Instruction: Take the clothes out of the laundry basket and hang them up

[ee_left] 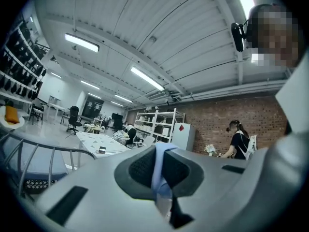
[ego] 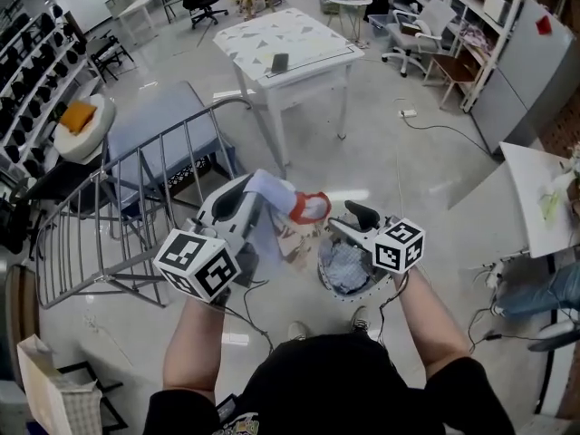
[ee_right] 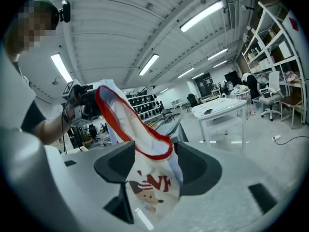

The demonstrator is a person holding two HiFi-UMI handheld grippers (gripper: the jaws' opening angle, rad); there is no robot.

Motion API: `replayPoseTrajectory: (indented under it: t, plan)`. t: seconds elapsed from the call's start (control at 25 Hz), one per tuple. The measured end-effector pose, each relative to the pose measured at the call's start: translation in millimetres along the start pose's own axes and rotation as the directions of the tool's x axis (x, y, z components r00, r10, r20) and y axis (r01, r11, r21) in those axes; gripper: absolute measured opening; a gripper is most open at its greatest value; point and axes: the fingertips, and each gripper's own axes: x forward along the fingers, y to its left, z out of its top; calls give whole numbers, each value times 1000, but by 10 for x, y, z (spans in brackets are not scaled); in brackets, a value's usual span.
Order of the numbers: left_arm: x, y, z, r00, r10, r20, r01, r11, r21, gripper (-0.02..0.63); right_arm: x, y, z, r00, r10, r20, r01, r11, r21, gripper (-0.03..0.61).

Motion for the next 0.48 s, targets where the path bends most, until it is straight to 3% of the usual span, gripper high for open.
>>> replayPoseTrajectory:
  t: [0.16, 0.28, 0.36, 0.48]
  plan:
    - [-265, 61, 195, 999, 47, -2, -47, 999, -1, 14, 324, 163, -429, 993, 24, -113, -31, 998, -58, 339]
    - [-469, 127, 296, 998, 67, 10, -68, 998, 10, 14, 571, 346, -655, 987, 41, -157, -54, 996, -78, 356]
    - [-584, 201, 334, 997, 81, 19, -81, 997, 18, 14, 730, 427, -699, 988, 38, -152, -50, 996, -79, 350]
    - [-782, 340, 385, 993, 109, 32, -110, 994, 20, 14, 931, 584, -678, 989, 43, -143, -57, 994, -97, 274]
